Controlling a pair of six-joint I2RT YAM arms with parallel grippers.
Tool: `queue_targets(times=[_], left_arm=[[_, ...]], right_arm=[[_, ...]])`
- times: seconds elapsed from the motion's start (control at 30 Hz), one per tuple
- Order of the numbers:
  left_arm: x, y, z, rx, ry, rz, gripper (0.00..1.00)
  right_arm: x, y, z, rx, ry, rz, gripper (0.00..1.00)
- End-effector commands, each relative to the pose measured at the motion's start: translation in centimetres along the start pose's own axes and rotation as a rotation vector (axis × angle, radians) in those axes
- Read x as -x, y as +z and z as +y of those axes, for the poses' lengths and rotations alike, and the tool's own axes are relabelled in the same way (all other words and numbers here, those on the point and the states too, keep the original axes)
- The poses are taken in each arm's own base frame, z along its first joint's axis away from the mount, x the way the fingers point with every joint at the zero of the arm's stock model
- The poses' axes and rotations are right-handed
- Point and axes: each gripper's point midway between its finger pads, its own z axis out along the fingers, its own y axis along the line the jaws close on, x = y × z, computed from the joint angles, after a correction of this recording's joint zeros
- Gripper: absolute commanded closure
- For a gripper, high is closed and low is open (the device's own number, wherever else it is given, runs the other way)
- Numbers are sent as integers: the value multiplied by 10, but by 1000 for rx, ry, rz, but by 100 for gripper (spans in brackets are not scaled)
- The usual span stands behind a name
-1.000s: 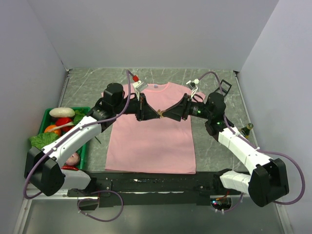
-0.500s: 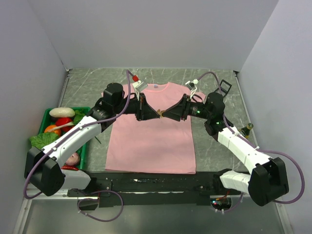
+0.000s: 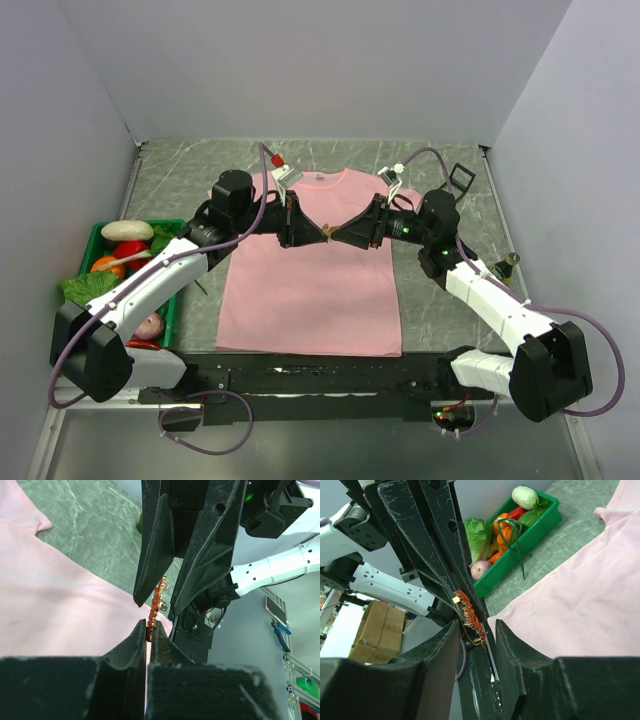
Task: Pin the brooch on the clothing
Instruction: Open the brooch.
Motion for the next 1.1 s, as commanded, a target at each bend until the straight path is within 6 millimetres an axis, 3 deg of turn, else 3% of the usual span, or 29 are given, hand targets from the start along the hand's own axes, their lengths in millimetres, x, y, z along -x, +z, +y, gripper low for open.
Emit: queue_targets(times=[0.0, 0.83, 1.07], left_arm=[[8, 0, -4, -21, 34, -18, 99], [4, 1, -12, -62, 81, 15, 99], [2, 3, 2, 13, 41, 19, 99]], right_arm=[[5, 3, 8, 41, -50, -15, 60], [3, 8, 9, 68, -37, 0, 82], [-1, 11, 13, 96, -37, 36, 82]])
